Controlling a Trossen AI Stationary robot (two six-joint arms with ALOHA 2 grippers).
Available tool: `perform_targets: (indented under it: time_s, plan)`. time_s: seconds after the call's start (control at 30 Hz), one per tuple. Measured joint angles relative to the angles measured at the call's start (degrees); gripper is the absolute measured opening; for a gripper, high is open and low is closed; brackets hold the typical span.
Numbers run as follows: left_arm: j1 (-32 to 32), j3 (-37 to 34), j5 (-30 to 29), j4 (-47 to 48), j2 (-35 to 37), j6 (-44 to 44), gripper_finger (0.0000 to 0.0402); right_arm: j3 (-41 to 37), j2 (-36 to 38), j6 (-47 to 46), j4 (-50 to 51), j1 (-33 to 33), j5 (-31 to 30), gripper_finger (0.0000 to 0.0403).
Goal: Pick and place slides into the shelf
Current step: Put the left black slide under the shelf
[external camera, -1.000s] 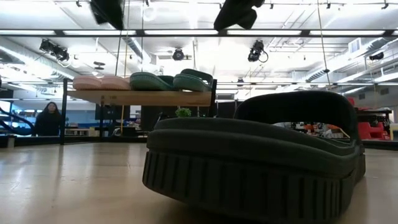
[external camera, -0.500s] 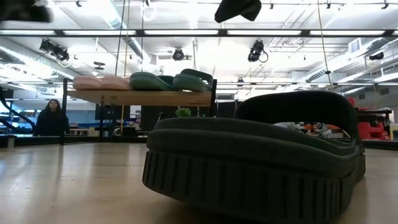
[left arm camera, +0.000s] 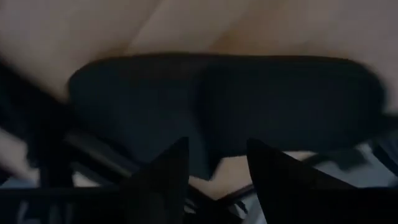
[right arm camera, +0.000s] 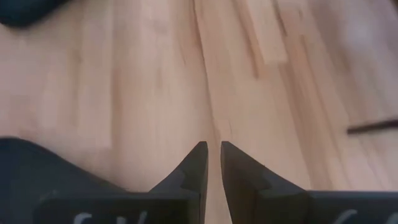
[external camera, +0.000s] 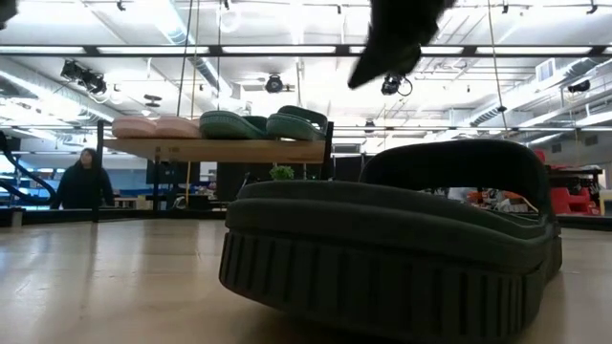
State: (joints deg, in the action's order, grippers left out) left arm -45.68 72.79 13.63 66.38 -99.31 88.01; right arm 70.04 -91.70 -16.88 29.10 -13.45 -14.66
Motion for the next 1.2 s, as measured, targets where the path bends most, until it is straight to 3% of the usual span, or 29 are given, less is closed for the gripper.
perform_targets:
  time_s: [0.3,0.5,0.9,1.0,1.2]
  plan:
    - [-1.57,0.0,-0.02,2.92,-3.55,5.89,0.0143,-3.91,-0.02,-2.63,0.3,0.09,0.06,0.0051]
    - [-1.57,0.04,0.12,3.02,-5.61,5.95,0.0133,-3.06,0.25,-2.59,-0.53,0.09,0.06,0.0051]
    - [-1.76,0.04,0.37,12.08,-9.46,6.03,0.0126,-3.04,0.27,-2.56,-0.87,0.07,0.09,0.0051]
    - [-1.78,0.04,0.35,12.64,-9.46,5.64,0.0102,-3.04,0.28,-2.5,-0.89,0.07,0.09,0.0051]
    - [-1.81,0.02,-1.2,13.69,-9.46,1.65,0.0014,-3.04,0.28,-2.48,-0.89,0.07,0.09,0.0051]
